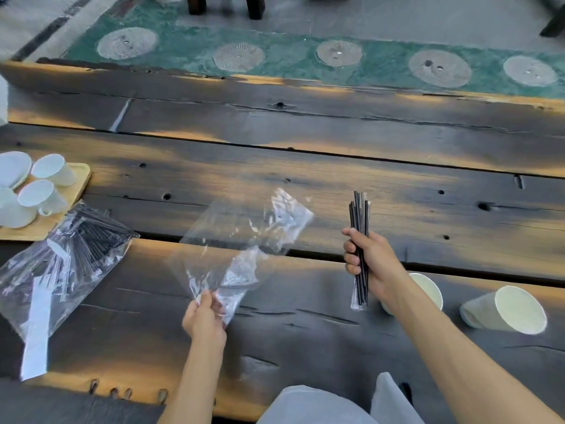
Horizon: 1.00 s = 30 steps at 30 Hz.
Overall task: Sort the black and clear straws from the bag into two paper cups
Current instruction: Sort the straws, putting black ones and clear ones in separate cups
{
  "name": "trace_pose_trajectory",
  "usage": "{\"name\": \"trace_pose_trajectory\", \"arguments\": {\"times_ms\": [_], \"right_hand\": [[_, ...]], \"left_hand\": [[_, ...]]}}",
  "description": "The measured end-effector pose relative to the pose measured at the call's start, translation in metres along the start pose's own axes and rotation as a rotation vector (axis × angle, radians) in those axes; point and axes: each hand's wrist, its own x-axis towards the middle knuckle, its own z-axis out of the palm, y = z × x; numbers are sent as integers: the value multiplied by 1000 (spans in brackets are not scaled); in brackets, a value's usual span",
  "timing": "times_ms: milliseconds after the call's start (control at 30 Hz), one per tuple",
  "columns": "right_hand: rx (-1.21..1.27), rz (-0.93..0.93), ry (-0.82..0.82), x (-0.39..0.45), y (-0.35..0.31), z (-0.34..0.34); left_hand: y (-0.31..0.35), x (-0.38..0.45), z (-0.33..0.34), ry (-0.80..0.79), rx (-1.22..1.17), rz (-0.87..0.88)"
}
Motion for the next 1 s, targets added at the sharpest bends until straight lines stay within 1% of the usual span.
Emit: {"name": "trace_pose_trajectory", "arguments": {"times_ms": [200, 333, 400, 500, 633, 700, 733, 767, 833, 900, 933, 1000], "right_hand": [[-48, 122, 9, 7, 50, 5], [-118, 235, 95, 17, 85, -4], [-182, 268, 153, 22, 100, -10], [-287, 279, 213, 31, 112, -18], [-476, 285, 283, 37, 126, -29], [-510, 285, 306, 33, 127, -32], [-500, 281, 304, 31, 128, -35], [-498, 277, 296, 30, 130, -39], [-520, 283, 298, 27, 133, -46], [-545, 260, 325, 21, 136, -51], [-556, 250, 341, 16, 136, -52], [-623, 211, 387, 7, 136, -56]], "left_hand": [[-27, -2, 6, -51, 29, -150], [-34, -2, 5, -32, 46, -209], [-36, 3, 2, -18, 64, -211], [-40, 4, -2, -6, 162, -189], [-54, 1, -9, 92, 282, -144], [-62, -2, -11, 137, 316, -163], [-68, -6, -12, 132, 348, -175], [-74, -9, -12, 98, 405, -179], [-84, -19, -9, -79, 613, -135], [-91, -29, -2, -273, 887, 8], [-90, -32, 4, -334, 1003, 103], [-85, -36, 21, -426, 1148, 278]]}}
